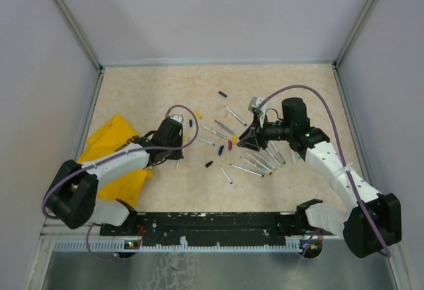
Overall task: Open the pen caps
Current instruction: Pick up the pen from the center of the board.
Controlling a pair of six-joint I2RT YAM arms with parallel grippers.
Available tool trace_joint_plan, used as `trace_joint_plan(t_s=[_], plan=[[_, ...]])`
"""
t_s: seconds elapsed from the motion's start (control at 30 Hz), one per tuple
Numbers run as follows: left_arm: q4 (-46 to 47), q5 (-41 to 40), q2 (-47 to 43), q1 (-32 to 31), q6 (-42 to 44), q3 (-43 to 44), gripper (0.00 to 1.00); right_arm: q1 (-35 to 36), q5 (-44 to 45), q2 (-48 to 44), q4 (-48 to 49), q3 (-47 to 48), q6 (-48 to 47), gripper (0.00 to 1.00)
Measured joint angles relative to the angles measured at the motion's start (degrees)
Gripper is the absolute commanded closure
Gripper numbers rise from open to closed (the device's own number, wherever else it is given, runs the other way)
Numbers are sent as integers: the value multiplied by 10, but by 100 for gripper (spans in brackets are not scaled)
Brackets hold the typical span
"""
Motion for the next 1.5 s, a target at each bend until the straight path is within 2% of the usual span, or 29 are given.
trace_joint_plan(t_s=[0.63, 1.07, 1.3, 1.5], plan=[[82, 97, -135, 0, -31, -79, 100, 5, -52, 7, 87, -37, 65, 69], [199, 181, -270, -1, -80, -171, 100, 14, -72, 22, 123, -50, 93, 67], [288, 214, -283, -24, -115, -206, 100, 21, -76, 29, 127, -52, 99, 65], [351, 211, -283, -63, -137, -224, 100, 29, -80, 30, 145, -56, 105, 63]])
